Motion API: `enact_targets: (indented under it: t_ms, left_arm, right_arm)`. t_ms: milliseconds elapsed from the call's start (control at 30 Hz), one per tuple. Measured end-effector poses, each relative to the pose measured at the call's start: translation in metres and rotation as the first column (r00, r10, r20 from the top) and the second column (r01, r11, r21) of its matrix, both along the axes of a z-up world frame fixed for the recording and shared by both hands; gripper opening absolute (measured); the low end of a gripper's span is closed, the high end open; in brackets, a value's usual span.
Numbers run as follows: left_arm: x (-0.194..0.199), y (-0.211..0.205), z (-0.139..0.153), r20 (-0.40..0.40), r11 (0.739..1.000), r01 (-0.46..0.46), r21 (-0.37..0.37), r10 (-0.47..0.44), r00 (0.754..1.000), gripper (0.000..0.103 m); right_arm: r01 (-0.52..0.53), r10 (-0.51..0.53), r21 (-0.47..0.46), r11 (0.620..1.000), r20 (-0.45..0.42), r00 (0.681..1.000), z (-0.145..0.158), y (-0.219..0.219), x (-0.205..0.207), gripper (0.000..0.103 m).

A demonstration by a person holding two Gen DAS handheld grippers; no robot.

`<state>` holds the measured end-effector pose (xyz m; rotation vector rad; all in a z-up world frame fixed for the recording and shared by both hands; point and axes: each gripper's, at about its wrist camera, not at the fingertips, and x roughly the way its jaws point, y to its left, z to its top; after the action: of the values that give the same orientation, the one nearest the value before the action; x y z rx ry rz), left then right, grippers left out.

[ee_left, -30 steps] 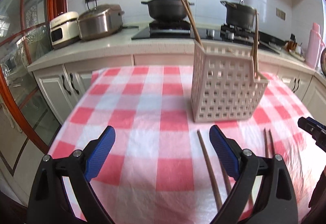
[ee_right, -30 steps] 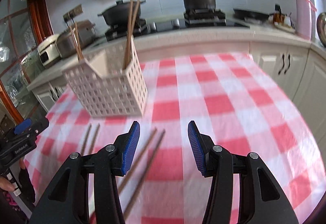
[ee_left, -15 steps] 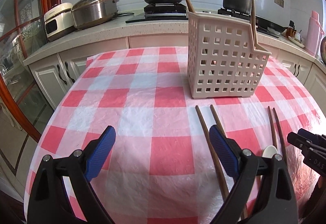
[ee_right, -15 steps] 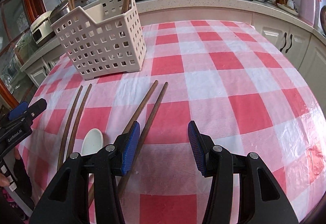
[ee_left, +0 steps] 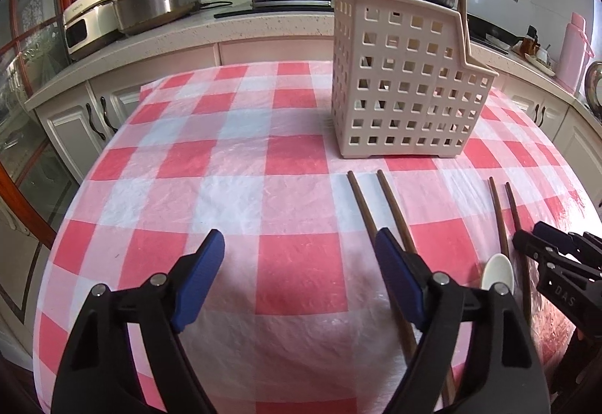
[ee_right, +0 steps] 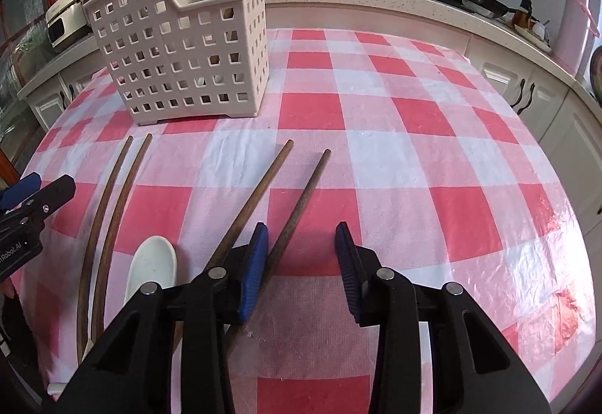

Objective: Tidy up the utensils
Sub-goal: 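Lower both tools toward the wooden chopsticks lying on the cloth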

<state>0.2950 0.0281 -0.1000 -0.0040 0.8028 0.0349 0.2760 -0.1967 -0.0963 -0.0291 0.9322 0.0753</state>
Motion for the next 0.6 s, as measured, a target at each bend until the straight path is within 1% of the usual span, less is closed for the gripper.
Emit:
enact_targets:
  t_ms: [67,167,233,367,433,500,533,567,600]
  left_arm:
    - [0.003,-0.004,-0.001,-0.01,1.0,0.007,0.001,-0.007,1.0,0.076]
    - [0.008,-0.012,-0.004,-0.033,1.0,0.024,0.002,-0.024,0.999,0.069]
    - [0.011,-0.019,-0.007,-0.056,0.999,0.036,0.003,-0.036,0.998,0.062]
    - [0.016,-0.03,-0.014,-0.089,0.999,0.052,0.016,-0.051,0.995,0.055]
    - [0.02,-0.033,-0.018,-0.113,0.999,0.053,0.006,-0.052,0.992,0.043]
    - [0.022,-0.035,-0.021,-0.13,0.998,0.058,-0.001,-0.057,0.99,0.036]
    - [0.022,-0.036,-0.021,-0.129,0.998,0.064,0.006,-0.063,0.99,0.031]
    - [0.022,-0.039,-0.021,-0.128,0.997,0.08,0.011,-0.077,0.989,0.028]
    - [0.021,-0.041,-0.021,-0.128,0.996,0.087,0.015,-0.084,0.988,0.023]
  right_arm:
    - [-0.005,0.005,0.0,1.0,0.002,1.0,0.0,0.0,0.001,0.031]
    - [-0.014,0.014,0.008,1.0,0.006,1.0,-0.001,-0.002,0.001,0.028]
    - [-0.018,0.018,0.014,1.0,0.005,1.0,0.0,-0.004,0.001,0.027]
    - [-0.028,0.028,0.025,0.999,0.003,1.0,0.0,-0.01,0.001,0.019]
    - [-0.032,0.032,0.027,0.999,0.0,0.999,0.0,-0.011,0.002,0.017]
    - [-0.036,0.036,0.022,0.999,-0.003,0.999,0.0,-0.011,0.002,0.017]
    - [-0.039,0.039,0.016,0.999,-0.001,0.999,0.0,-0.01,0.002,0.016]
    - [-0.046,0.046,0.005,0.999,0.002,0.999,0.0,-0.008,0.003,0.016]
    - [-0.051,0.051,0.001,0.999,0.004,0.999,0.0,-0.007,0.002,0.016]
